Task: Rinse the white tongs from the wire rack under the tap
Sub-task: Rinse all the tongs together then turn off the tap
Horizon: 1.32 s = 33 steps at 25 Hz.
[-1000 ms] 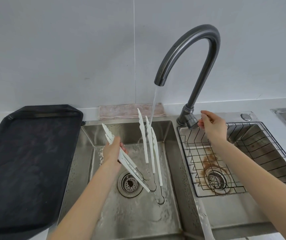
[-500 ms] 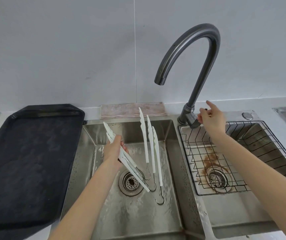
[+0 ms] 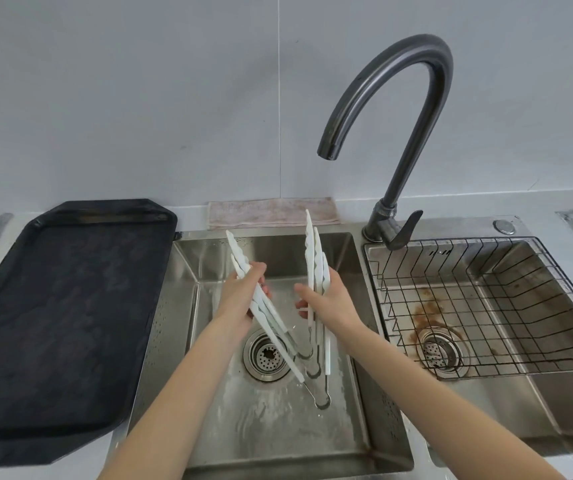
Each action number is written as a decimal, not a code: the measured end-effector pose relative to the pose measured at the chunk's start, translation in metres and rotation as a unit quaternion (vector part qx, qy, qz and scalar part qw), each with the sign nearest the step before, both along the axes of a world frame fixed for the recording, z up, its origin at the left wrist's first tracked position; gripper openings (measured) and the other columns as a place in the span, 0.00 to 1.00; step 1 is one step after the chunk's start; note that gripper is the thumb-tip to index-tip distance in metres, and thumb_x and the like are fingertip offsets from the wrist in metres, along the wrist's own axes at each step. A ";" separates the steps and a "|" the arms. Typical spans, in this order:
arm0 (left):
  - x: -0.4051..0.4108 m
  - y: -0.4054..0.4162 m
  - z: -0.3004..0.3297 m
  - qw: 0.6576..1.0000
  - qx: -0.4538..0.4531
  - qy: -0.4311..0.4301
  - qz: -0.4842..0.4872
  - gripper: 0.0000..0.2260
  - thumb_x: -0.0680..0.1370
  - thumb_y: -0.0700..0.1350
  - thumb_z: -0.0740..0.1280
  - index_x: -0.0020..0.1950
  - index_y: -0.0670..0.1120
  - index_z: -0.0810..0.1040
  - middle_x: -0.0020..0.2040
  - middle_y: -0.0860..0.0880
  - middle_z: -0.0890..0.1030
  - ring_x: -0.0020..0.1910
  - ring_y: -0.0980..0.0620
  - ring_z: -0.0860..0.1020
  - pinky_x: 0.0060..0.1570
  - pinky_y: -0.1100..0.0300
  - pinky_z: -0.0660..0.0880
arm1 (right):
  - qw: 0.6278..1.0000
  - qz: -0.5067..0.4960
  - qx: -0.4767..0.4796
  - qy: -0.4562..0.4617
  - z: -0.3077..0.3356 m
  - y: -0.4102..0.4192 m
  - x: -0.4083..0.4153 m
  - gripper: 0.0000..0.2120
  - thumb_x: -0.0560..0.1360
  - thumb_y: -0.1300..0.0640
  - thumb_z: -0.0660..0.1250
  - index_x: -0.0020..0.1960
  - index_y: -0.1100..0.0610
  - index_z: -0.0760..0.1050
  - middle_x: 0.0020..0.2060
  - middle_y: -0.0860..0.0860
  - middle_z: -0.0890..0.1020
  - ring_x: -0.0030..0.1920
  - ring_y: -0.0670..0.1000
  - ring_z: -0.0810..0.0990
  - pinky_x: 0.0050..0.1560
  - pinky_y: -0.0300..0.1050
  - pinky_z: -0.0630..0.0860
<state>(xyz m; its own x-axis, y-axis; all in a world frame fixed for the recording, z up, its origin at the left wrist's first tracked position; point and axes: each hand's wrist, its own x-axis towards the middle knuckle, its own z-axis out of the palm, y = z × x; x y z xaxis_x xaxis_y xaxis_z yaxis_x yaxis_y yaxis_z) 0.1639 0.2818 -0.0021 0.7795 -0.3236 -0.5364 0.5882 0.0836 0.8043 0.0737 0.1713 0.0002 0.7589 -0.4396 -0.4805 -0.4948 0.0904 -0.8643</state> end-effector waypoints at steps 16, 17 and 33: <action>-0.034 0.002 -0.017 0.991 -0.021 0.019 -0.134 0.06 0.76 0.40 0.66 0.52 0.46 0.74 0.46 0.47 0.78 0.44 0.50 0.79 0.46 0.55 0.78 | 0.984 -0.134 0.100 -0.061 -0.022 -0.015 0.002 0.09 0.75 0.60 0.66 0.53 0.58 0.70 0.28 0.51 0.74 0.31 0.48 0.75 0.47 0.49 0.77; -0.035 0.002 -0.019 0.990 -0.019 0.022 -0.138 0.07 0.76 0.38 0.65 0.52 0.46 0.73 0.47 0.46 0.78 0.45 0.50 0.79 0.47 0.55 0.78 | 0.982 -0.133 0.116 -0.062 -0.025 -0.016 0.000 0.08 0.75 0.61 0.66 0.52 0.58 0.69 0.29 0.52 0.74 0.31 0.48 0.75 0.47 0.49 0.77; -0.026 0.027 -0.015 0.992 -0.052 0.010 -0.115 0.10 0.78 0.35 0.62 0.53 0.48 0.73 0.54 0.46 0.79 0.53 0.46 0.79 0.55 0.51 0.74 | 0.986 -0.022 0.160 -0.049 -0.014 -0.004 0.001 0.05 0.76 0.63 0.64 0.50 0.58 0.69 0.39 0.53 0.76 0.42 0.49 0.78 0.49 0.45 0.78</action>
